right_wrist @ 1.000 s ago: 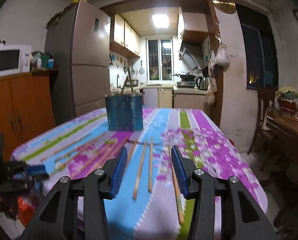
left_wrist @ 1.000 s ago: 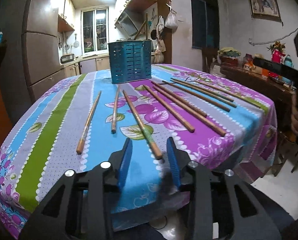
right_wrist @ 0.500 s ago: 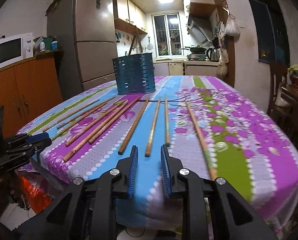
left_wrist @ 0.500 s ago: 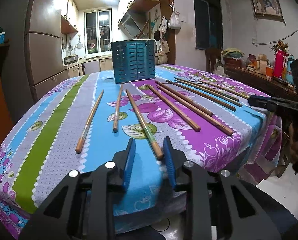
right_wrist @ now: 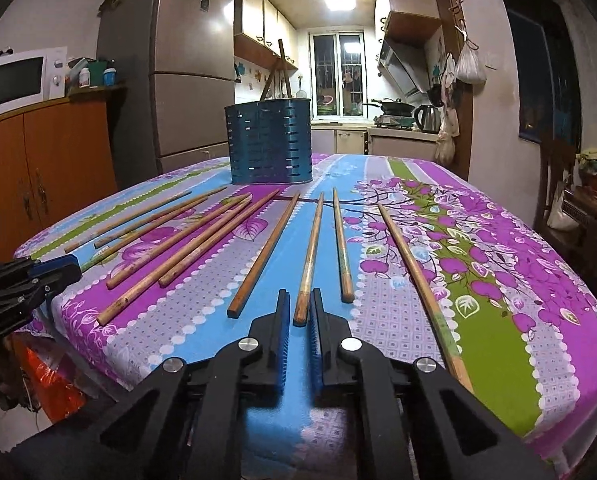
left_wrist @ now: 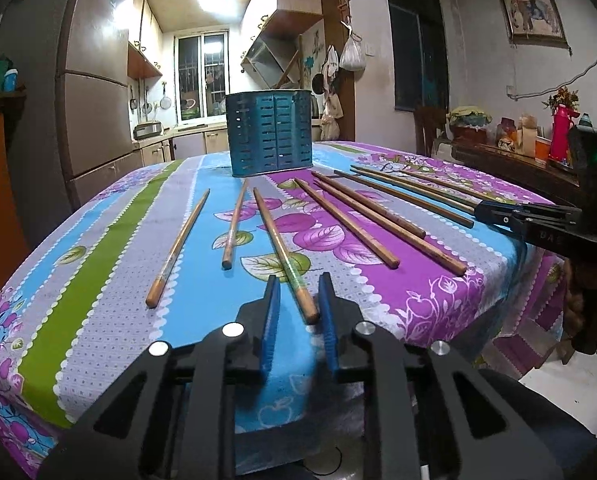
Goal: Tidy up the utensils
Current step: 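Raise both chopsticks upright and carry them above the blue holder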
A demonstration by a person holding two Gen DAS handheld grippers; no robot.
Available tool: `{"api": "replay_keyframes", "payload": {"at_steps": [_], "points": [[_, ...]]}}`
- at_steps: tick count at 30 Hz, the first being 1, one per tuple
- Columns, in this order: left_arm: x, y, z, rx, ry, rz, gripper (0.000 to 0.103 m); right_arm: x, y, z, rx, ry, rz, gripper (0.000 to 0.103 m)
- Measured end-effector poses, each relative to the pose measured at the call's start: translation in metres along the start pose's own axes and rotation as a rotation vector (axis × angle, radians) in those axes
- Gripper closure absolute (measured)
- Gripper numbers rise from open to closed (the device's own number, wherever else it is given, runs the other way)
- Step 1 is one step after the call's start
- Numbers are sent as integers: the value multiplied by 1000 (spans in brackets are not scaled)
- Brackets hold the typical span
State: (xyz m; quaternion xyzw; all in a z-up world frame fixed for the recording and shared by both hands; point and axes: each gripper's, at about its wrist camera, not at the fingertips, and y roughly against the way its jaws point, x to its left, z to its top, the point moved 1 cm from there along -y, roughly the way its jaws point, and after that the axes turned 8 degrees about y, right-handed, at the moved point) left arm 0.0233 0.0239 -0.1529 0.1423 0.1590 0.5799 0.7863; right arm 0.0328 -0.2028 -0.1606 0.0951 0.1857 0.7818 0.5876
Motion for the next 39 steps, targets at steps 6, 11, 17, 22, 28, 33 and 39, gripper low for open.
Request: {"api": "replay_keyframes", "payload": {"at_steps": [6,11,17,22,28,33,39], "points": [[-2,2,-3,-24,-7,10,92,2,2,-2,-18,10,-16,93],[0,4,-3,-23,10,17,97,3,3,-3,-37,-10,-28,95],[-3,13,9,-47,7,9,98,-3,19,6,-74,-24,-37,95],[-3,30,31,-109,6,3,98,-7,47,32,-141,1,-44,95],[-5,48,79,-219,-22,-9,98,-11,73,80,-230,67,-36,95],[-10,43,129,-291,-68,-27,98,-13,79,124,-286,139,-27,95],[-19,19,178,-298,-91,-72,98,-23,66,177,-307,180,0,95]]}}
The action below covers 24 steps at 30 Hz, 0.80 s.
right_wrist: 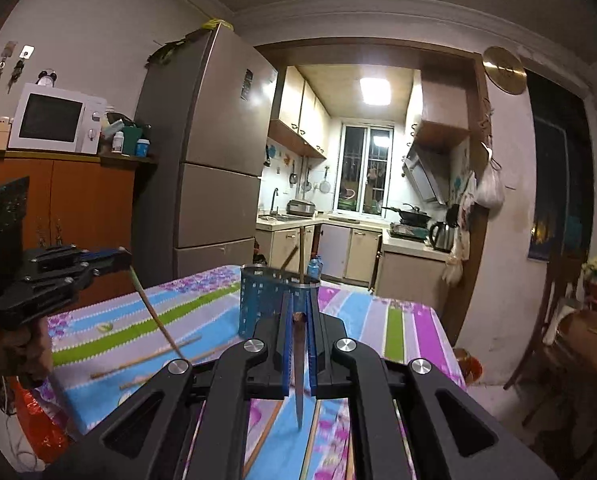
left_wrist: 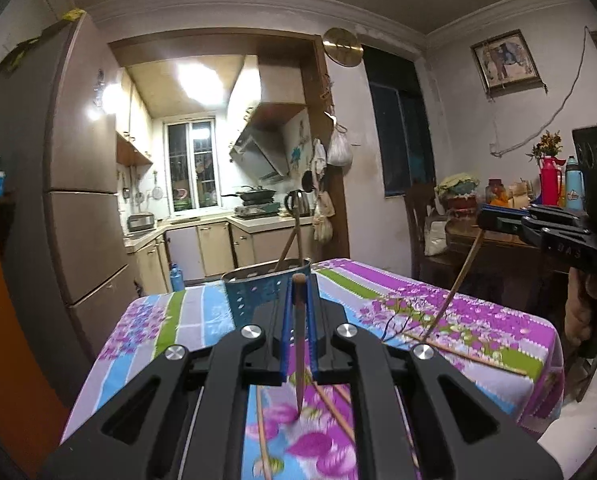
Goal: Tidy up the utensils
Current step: 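Raise both chopsticks upright and carry them above the blue holder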
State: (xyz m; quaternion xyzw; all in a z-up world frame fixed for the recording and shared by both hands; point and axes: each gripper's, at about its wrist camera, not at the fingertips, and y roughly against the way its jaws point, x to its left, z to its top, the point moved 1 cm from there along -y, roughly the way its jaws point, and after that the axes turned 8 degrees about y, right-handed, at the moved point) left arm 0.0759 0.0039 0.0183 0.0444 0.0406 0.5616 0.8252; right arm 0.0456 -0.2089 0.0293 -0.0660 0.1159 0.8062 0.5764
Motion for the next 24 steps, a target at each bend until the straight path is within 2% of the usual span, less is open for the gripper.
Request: {"api": "replay_keyframes", "payload": {"at_steps": [11,18,24], "points": [[3,-28,43,10,11,-19,98,-28,-39,29,32,-55,47,95],[11,-35,69,22,35,-19,98,-38,-48,43,17,-78,50,95],[15,-41,97,13,32,-11,98,-49,-56,75,-21,-82,50,95]]}}
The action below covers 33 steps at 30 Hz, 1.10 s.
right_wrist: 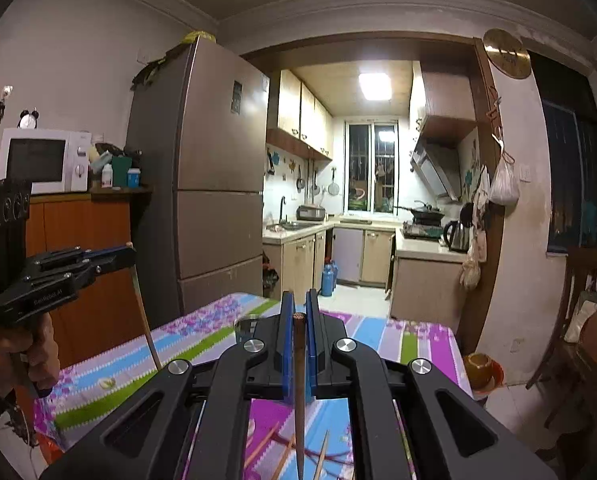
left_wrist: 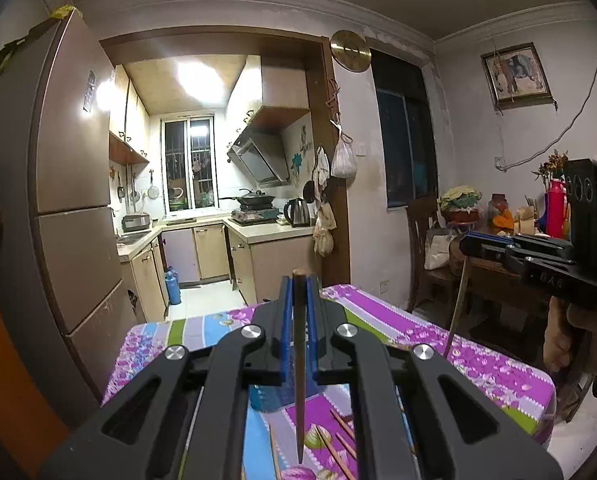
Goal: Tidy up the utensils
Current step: 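Raise both chopsticks upright and carry them above the blue holder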
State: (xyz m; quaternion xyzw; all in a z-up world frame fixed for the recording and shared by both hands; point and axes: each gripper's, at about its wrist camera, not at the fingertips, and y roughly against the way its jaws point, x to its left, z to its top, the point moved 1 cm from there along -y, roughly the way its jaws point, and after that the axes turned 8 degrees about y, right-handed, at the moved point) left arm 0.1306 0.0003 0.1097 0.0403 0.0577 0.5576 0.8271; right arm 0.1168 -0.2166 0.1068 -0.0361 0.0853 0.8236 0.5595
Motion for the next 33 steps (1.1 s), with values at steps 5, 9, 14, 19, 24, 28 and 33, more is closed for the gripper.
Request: {"api": "replay_keyframes", "payload": {"at_steps": [5,9,14,19,24,28,33], "points": [[6,-7,36,-29,22,2,98,-12,-11,34,-30,6,-7,95],[14,-13,64,-59,42,10,98,-24,-24,67,-56,8,-12,95],[21,-28,93,-86,41,27,98,-38,-51,107,-88,16,-18,95],[25,-51,114,-103,38,42,98,-51,-84,133,-103,1,-20,95],[32,-80,118,-99,45,43,98,-64,-123,141,-88,-16,-13,95],[36,-100,112,-87,45,41,98,-74,-154,136,-68,-48,5,95],[43,-126,100,-62,58,41,98,-77,-187,115,-35,-76,34,95]]}}
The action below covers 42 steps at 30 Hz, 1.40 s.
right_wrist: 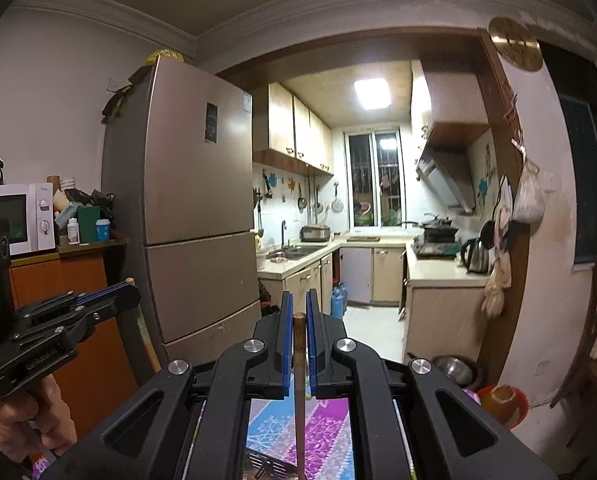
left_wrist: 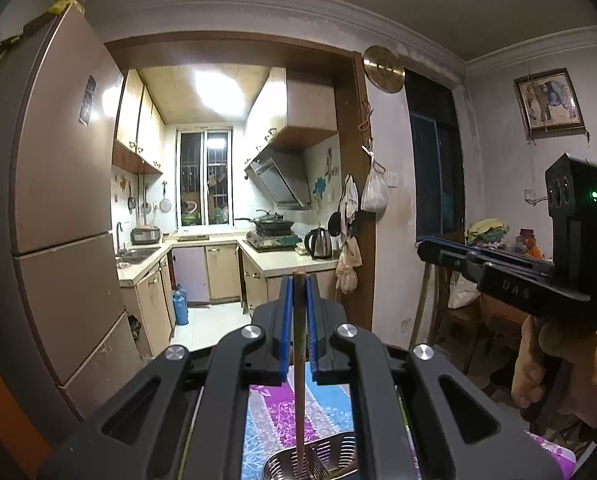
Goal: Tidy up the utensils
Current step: 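Raise both chopsticks upright and carry them above the blue holder, then open the left gripper into the holder while the right gripper releases its chopstick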
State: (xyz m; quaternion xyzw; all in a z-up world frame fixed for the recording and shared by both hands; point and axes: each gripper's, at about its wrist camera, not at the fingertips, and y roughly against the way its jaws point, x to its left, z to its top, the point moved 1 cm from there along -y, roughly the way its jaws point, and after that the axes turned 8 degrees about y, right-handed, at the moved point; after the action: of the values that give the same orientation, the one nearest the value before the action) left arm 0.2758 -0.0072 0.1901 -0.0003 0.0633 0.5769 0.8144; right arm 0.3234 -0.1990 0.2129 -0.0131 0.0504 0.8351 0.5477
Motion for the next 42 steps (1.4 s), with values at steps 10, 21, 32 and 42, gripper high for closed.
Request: {"api": "replay_keyframes", "payload": {"at_steps": [10,21,32,42], "points": [[16,-30,-31,53,12,16,98,-1,-39,-31,44,-43,39,95],[29,-52,-50,110,34,24,98,3,-57,-57,93,-62,57,95],[36,-52,-65,139,35,47,68,-13,-54,-73,117,-122,47,95],[4,63,-115,140,28,-32,48,-22,62,-81,28,-108,8,80]]}}
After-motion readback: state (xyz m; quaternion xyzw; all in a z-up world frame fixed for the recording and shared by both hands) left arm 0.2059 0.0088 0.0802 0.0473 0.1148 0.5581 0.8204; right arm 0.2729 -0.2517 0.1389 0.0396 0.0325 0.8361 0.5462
